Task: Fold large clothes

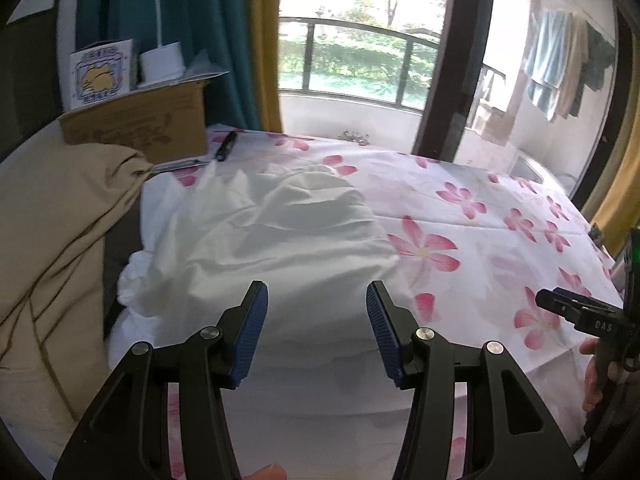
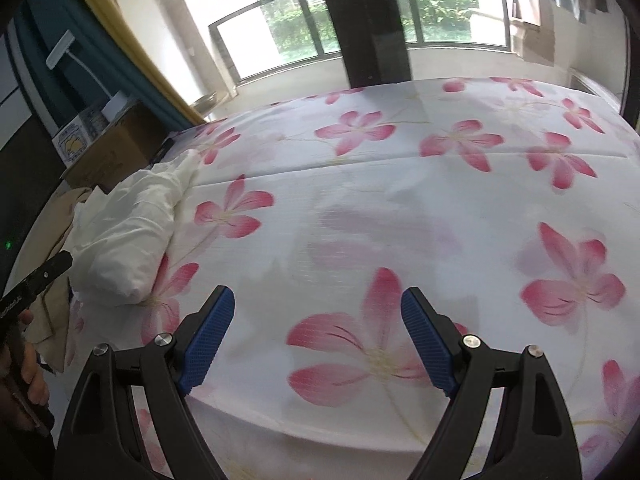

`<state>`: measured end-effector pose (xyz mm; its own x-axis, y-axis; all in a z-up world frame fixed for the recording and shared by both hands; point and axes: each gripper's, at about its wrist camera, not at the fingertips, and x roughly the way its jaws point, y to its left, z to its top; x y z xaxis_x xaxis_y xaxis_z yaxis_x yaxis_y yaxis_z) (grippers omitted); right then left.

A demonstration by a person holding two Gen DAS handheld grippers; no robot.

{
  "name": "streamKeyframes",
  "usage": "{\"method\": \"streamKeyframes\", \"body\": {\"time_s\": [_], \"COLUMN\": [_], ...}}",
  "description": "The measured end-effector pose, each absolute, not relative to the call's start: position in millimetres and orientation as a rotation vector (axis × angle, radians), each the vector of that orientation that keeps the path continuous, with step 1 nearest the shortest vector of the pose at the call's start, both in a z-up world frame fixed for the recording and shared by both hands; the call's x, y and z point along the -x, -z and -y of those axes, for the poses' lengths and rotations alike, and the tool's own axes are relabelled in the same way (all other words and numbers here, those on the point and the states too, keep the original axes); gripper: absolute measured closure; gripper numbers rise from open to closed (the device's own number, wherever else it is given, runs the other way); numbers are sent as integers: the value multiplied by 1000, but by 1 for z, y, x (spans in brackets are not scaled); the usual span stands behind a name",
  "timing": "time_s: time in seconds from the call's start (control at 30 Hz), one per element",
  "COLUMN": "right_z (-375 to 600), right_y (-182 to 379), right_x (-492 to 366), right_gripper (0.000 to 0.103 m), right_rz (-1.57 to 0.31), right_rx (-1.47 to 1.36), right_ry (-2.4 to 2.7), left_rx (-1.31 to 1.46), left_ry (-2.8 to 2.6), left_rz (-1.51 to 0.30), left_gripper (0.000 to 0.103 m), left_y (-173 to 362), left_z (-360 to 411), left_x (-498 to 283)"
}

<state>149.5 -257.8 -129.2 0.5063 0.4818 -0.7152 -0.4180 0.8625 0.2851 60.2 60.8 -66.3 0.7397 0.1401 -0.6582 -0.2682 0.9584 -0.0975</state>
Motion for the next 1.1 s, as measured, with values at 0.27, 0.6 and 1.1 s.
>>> {"method": "streamKeyframes", "body": {"time_s": [0.27, 0.6, 1.1], "right_z": [290, 325, 356], "right_y": [120, 102, 57], "right_x": [-146, -142, -135], "right_gripper": [18, 18, 18], "right_rz": [-853, -803, -692], "right_rx": [-77, -82, -55], "right_ry": [-477, -403, -326], "left_rx": [148, 97, 48], "left_ry": [-201, -184, -120], "left_rz": [-704, -687, -580], "left_gripper": [49, 49, 49], "left_y": [61, 49, 10], "left_z": [-37, -13, 15], "left_x": [-71, -77, -88]}}
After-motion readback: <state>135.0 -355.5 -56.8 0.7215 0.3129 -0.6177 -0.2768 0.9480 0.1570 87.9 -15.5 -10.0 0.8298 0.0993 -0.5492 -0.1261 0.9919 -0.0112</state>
